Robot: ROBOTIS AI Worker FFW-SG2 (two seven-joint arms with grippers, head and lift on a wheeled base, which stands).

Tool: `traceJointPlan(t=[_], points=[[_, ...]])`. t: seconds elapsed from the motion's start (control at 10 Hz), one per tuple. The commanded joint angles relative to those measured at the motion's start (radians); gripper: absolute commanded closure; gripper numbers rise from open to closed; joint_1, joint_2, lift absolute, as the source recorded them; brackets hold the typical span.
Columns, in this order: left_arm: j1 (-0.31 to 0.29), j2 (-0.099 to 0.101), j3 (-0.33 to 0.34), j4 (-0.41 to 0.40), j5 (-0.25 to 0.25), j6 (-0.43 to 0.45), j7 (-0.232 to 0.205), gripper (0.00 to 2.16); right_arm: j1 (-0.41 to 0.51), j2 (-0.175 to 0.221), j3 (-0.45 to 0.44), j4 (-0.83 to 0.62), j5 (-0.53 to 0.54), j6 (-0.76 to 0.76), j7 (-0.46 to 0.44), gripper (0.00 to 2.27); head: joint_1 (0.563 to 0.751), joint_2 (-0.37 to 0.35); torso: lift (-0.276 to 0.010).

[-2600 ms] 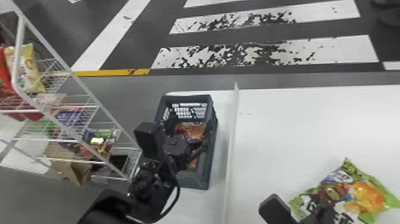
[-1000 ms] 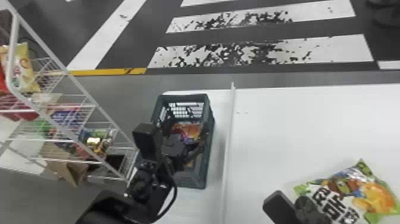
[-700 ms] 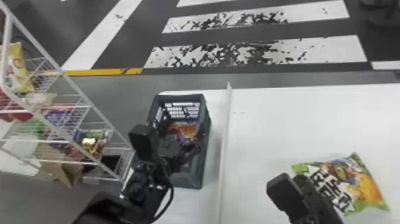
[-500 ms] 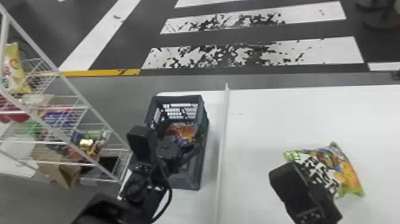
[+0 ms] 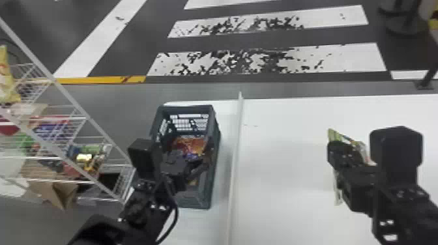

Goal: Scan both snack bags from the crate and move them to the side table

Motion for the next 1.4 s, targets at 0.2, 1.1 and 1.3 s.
traceJointPlan(t=[0.2,1.1,1.3], points=[[0.004,0.003,0.001,-0.003,0.0,0.0,0.0,0.07,0.012,0.041,-0.232,-0.021,-0.336,-0.094,0.03,2.25,0.695,0.17,-0.029],[-0.004,0.014,0.0,0.011,0.003,-0.009,0.0,0.07,0.091,0.039,-0.436,0.243,-0.482,-0.398,-0.117,2.25,0.695,-0.045,-0.029],[-0.005,0.014,0.0,0.018,0.006,-0.012,-0.001,0.07,0.115,0.044,-0.433,0.27,-0.479,-0.416,-0.155,2.25,0.695,-0.076,-0.029]])
